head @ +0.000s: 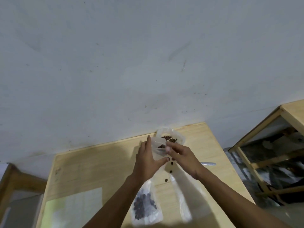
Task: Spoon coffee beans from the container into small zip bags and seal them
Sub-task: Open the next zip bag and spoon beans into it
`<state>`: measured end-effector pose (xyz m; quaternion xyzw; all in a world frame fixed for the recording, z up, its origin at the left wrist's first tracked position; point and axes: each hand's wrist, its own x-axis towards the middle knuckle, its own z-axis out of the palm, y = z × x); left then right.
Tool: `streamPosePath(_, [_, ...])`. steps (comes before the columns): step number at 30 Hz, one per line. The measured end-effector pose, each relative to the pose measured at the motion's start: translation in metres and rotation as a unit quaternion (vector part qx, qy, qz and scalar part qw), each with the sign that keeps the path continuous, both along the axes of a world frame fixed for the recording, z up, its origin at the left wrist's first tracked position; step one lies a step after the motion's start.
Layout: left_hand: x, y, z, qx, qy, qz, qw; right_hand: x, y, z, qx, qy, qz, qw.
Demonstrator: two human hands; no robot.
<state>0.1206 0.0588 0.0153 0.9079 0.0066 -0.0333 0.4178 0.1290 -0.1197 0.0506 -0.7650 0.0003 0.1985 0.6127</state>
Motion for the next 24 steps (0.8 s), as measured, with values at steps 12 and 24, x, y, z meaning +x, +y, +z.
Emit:
streamPosePath(12, [0.022, 0.015, 0.036, -0.224, -0.049, 0.059, 0.972, 0.025, 0.005, 0.03, 0.033, -0.151, -0.105, 0.982])
streamPosePath(24, [0.023, 0.017, 0.056, -0.325, -0.016, 0.047, 0.944, 0.037, 0.005, 0.038, 0.014, -0.157, -0.064, 0.985])
